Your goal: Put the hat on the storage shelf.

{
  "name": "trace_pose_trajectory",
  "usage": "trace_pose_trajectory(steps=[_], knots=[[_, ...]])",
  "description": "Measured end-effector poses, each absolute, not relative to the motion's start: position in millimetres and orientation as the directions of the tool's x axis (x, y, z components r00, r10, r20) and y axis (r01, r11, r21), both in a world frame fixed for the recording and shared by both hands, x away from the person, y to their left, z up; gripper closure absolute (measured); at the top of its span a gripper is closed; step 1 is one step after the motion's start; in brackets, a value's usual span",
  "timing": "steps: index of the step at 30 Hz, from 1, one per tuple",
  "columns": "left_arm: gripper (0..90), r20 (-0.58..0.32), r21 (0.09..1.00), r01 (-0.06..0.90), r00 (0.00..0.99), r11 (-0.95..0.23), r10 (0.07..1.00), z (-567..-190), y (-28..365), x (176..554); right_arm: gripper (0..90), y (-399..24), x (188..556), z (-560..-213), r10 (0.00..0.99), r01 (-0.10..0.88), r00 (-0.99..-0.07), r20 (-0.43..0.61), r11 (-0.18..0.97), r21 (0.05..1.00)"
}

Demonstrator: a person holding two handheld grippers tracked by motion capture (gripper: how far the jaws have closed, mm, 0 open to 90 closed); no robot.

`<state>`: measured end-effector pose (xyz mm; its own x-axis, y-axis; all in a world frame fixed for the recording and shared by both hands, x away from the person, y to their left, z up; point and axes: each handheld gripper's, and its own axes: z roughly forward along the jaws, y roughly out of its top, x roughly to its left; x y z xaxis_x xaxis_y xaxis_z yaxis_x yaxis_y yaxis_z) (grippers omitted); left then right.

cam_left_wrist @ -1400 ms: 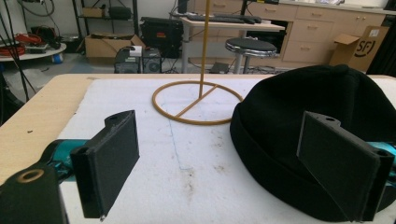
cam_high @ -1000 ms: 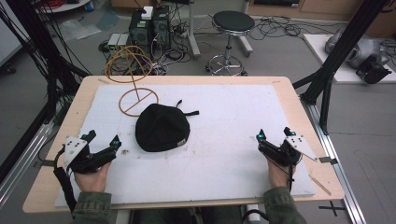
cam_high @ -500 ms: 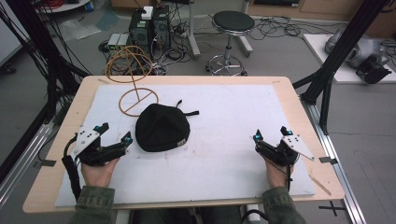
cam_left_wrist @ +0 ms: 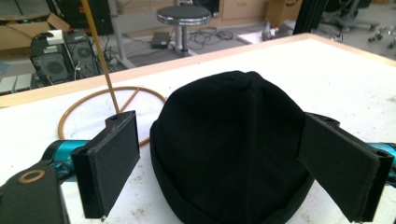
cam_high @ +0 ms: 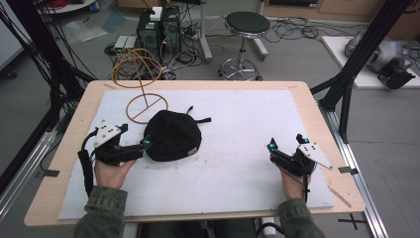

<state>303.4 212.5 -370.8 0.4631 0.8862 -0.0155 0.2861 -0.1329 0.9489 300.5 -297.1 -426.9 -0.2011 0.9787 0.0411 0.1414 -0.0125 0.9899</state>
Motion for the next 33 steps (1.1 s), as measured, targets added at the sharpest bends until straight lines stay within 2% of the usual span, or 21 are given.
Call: trace_pose_trajectory(steps=[17, 33], knots=[[13.5, 0.06, 0.888, 0.355, 0.541, -0.292, 0.839, -370, 182, 330, 5.1, -297, 303, -427, 0.979, 0.147, -0.2, 0.037, -0.007, 0.989], [14.9, 0.063, 0.823, 0.437, 0.565, -0.363, 0.822, -378, 160, 355, 5.0, -297, 305, -428, 0.973, 0.162, -0.223, 0.059, -0.023, 0.986]])
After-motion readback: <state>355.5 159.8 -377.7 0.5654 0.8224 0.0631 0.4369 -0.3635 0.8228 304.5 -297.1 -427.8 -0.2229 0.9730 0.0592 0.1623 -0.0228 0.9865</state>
